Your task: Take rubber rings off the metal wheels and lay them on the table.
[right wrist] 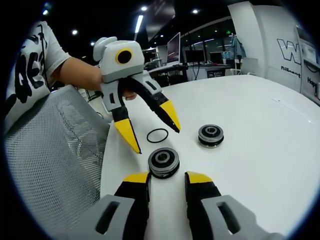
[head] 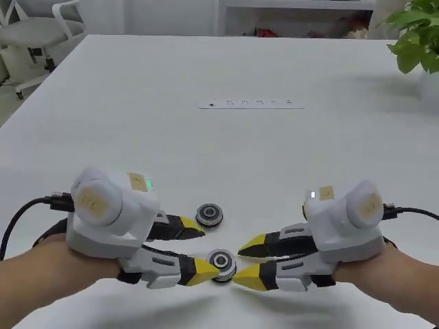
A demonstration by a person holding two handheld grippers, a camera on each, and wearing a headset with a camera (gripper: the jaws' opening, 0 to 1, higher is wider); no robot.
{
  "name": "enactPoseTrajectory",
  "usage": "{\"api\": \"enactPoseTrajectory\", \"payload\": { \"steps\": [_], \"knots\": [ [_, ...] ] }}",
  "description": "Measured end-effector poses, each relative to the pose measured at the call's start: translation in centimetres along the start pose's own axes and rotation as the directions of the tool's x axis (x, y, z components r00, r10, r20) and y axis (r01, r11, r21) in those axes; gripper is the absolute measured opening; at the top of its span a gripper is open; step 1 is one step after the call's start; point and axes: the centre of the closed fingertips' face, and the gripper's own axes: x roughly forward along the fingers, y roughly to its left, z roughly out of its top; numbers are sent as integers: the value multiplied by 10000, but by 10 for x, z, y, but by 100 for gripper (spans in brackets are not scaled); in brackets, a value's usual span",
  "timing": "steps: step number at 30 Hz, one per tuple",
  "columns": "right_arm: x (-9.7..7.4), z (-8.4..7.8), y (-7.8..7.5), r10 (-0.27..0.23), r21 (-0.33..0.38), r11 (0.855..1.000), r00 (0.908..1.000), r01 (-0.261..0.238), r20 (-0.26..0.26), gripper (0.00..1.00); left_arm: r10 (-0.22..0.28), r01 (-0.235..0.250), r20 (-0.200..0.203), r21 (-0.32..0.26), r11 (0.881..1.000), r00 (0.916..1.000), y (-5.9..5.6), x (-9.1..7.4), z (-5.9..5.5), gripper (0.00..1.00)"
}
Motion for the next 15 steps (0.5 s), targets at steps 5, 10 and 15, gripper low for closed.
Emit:
{"api": "enactPoseTrajectory", "payload": {
  "steps": [5,10,15],
  "knots": [
    [3,0,1,65,8,10000,10000,-65,-49,22,-301,299,-137,-152,9994,9995,-6,6,-2,32],
    [5,-1,1,85,-26,10000,9999,-85,-70,20,-441,438,-217,-111,9990,9988,-9,10,-4,28],
    [5,-1,1,81,-28,10000,10000,-81,-42,18,-462,465,-280,113,9989,9985,-11,13,-3,25]
  ]
}}
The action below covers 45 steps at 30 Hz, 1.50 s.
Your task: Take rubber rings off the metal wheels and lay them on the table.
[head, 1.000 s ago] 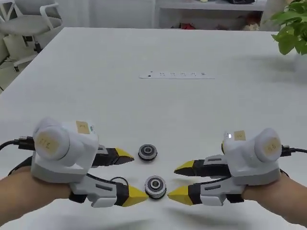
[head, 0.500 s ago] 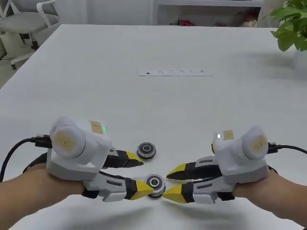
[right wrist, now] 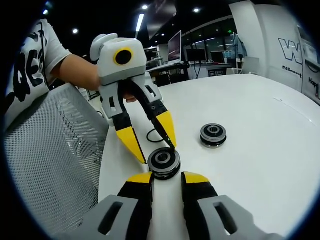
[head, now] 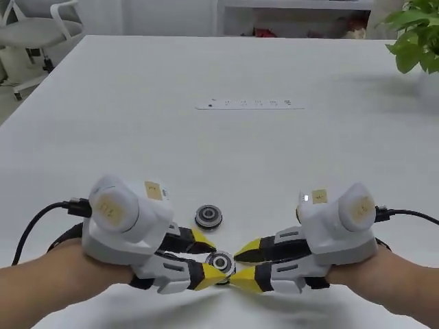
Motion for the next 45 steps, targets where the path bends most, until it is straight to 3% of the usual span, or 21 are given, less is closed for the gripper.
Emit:
{"api": "enactPoseTrajectory", "payload": {
  "steps": [12,25,30,34,39,42,44,45],
  "knots": [
    [0,-2,2,-85,-264,9996,10000,83,-48,13,474,-468,-70,708,9964,9989,-1,3,-1,14],
    [1,-2,3,-152,-202,9997,9996,147,-222,12,499,-496,-14,929,9944,9988,-2,0,-1,14],
    [-2,-4,2,-168,-49,9998,9994,166,-304,3,503,-504,37,882,9948,9987,-1,0,-1,14],
    [-1,-5,1,-157,1,9999,9994,157,-305,2,505,-509,67,895,9947,9987,-1,0,-2,14],
    [-1,-5,-2,-231,1013,9946,9996,245,-151,0,518,-518,27,988,9938,9987,-1,0,-2,14],
    [-1,-4,-4,-260,1236,9919,9996,276,-145,0,559,-557,2,999,9934,9984,0,1,-2,13],
    [-2,-5,-5,-282,1730,9845,9996,295,-102,0,571,-568,-1,1039,9930,9984,0,1,-2,13],
    [-2,-5,-5,-239,2265,9737,9997,245,-54,0,574,-572,8,1033,9930,9984,0,1,-2,13]
  ]
}}
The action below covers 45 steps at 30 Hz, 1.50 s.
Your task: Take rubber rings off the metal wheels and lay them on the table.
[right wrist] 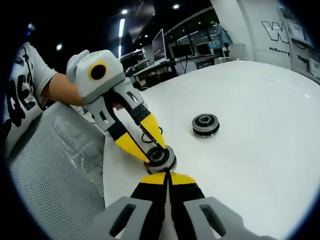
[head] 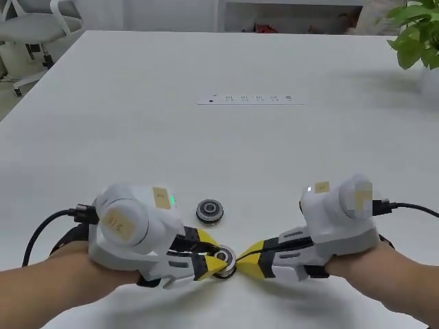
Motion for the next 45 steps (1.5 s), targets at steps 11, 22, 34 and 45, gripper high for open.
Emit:
{"api": "enactPoseTrajectory", "payload": {
  "steps": [11,22,34,45],
  "knots": [
    [-7,9,-8,-30,1287,9917,9972,-65,741,0,40,-41,-54,-80,10000,10000,0,1,0,13],
    [-8,17,-2,128,1557,9874,9945,-290,1039,0,75,-77,-167,-155,9999,9998,1,3,0,13],
    [-6,19,4,325,1076,9933,9951,-426,936,0,61,-64,-219,-112,9999,9997,1,2,0,12],
    [-5,20,7,480,956,9938,9941,-573,970,0,48,-49,-180,-75,10000,9998,0,2,0,12]
  ]
}}
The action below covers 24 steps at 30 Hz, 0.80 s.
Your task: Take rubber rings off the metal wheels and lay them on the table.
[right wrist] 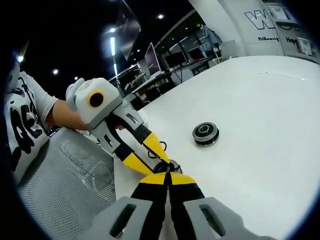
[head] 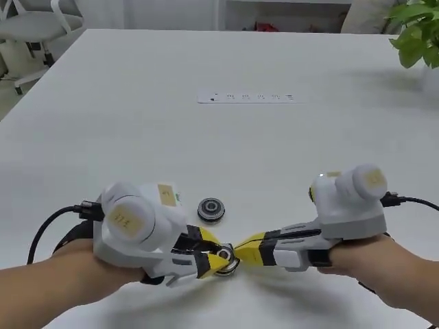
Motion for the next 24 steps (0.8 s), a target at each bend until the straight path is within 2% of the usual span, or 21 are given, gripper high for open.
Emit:
{"api": "enactPoseTrajectory", "payload": {
  "steps": [6,8,11,17,21,22,24],
  "knots": [
    [3,2,5,228,93,9997,9997,-228,56,0,-18,18,5,17,10000,10000,0,0,0,12],
    [5,2,11,508,83,9987,9987,-508,10,0,-14,14,5,21,10000,10000,0,0,0,12],
    [5,0,11,451,-65,9990,9990,-452,-79,0,-11,11,13,12,10000,10000,0,0,0,12],
    [2,4,8,351,-96,9993,9993,-350,111,0,-12,12,93,-40,10000,10000,0,0,1,13],
    [2,4,7,346,-106,9994,9993,-344,133,0,-43,41,102,177,9998,9999,0,1,1,14],
    [1,4,6,318,-105,9994,9994,-316,139,0,-76,74,143,152,9999,9999,0,1,1,14],
    [0,4,5,314,-28,9995,9994,-313,169,0,-5,12,234,-330,9995,9997,4,0,1,16]
  ]
}}
